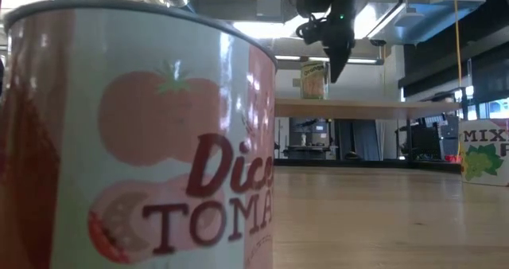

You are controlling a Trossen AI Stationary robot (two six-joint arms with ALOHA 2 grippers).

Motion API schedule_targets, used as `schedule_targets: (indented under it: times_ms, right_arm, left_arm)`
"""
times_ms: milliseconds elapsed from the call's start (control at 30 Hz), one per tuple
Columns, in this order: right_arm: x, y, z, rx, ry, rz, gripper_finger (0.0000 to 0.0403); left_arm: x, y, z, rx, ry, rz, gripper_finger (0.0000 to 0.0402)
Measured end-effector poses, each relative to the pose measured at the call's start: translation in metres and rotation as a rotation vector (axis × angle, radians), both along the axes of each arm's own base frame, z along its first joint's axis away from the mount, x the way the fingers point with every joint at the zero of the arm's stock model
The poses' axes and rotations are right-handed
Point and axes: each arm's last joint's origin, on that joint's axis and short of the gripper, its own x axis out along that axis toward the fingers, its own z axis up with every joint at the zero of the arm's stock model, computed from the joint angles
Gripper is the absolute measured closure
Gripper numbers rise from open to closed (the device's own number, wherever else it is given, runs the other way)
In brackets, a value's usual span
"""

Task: Pick and place cans onto a shelf
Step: Put the green can on the shelf

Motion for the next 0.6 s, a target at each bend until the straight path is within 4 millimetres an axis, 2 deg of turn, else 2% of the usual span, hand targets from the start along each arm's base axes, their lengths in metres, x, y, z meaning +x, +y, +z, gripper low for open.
schedule_targets:
  times_ms: [267, 600]
  right_arm:
    - [0.003, -0.02, 0.002, -0.03, -0.127, 0.003, 0.0402]
    - [0.006, -0.029, 0.005, -0.076, -0.189, 0.001, 0.0402]
  left_arm:
    - [0.0, 0.0, 0.0, -0.021, -0.008, 0.022, 0.0356]
    - [0.0, 0.0, 0.0, -0.022, -0.008, 0.031, 0.0356]
